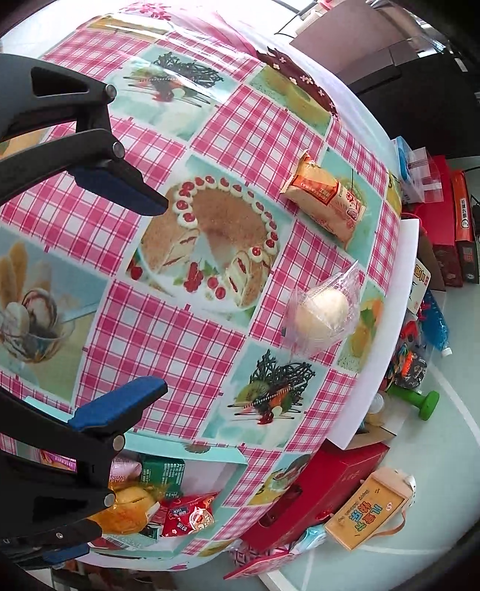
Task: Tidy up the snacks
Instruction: 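Move both grippers back over the remaining snacks on the table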
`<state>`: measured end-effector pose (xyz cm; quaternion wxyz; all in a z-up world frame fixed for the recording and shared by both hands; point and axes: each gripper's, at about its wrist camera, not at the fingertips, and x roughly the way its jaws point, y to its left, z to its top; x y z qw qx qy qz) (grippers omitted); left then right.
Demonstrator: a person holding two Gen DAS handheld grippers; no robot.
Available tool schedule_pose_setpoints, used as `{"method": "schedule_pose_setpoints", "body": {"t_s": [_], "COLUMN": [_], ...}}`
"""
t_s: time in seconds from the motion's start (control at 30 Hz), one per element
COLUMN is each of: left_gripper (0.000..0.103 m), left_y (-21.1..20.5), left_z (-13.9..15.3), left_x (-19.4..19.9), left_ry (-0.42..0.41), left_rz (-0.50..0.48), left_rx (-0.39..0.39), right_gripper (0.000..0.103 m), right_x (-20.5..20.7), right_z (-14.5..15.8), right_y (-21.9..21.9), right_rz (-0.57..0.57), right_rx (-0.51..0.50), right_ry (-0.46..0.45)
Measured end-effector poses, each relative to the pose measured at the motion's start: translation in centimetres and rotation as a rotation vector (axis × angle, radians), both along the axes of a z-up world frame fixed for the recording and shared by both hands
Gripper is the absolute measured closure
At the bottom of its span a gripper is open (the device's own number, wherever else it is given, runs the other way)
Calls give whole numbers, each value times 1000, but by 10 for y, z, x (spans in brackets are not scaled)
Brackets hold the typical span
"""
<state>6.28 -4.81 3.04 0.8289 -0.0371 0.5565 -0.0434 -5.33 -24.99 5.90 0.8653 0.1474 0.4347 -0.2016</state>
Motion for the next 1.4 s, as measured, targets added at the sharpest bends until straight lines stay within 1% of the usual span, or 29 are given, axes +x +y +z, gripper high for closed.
{"method": "schedule_pose_setpoints", "body": {"t_s": [0.27, 0.3, 0.33, 0.4, 0.43, 0.47, 0.87, 1.03, 1.17, 1.33, 1.4], "left_gripper": [13, 12, 9, 7, 7, 7, 7, 7, 7, 7, 7], "left_y": [-4, -5, -5, -5, -6, -6, -13, -14, -8, 7, 13], "left_z": [-2, -2, -3, -3, -3, -4, -6, -5, 0, 5, 6], "left_x": [0, 0, -1, -1, -1, -1, -3, -3, -1, 6, 9], "left_ry": [14, 15, 15, 11, 11, 12, 15, 15, -13, -36, -34], "left_rz": [-34, -35, -36, -37, -42, -43, -84, -90, -74, -31, -18], "left_rx": [13, 13, 14, 20, 26, 29, 53, 50, 78, 101, 99], "right_gripper": [16, 16, 16, 12, 1, 0, 0, 0, 0, 0, 0], "right_x": [7, 7, 7, 7, 8, 7, 7, 7, 8, 13, 15], "right_z": [-6, -7, -8, -9, -9, -9, -10, -6, 1, 3, 3], "right_y": [12, 12, 12, 12, 12, 12, 9, 12, 19, 32, 38], "right_rz": [28, 29, 31, 28, 24, 22, 13, 22, 43, 80, 95], "right_rx": [-7, -7, -6, -9, -12, -15, -23, -32, -45, -57, -54], "right_ry": [23, 25, 27, 31, 31, 30, 41, 18, -19, -33, -41]}}
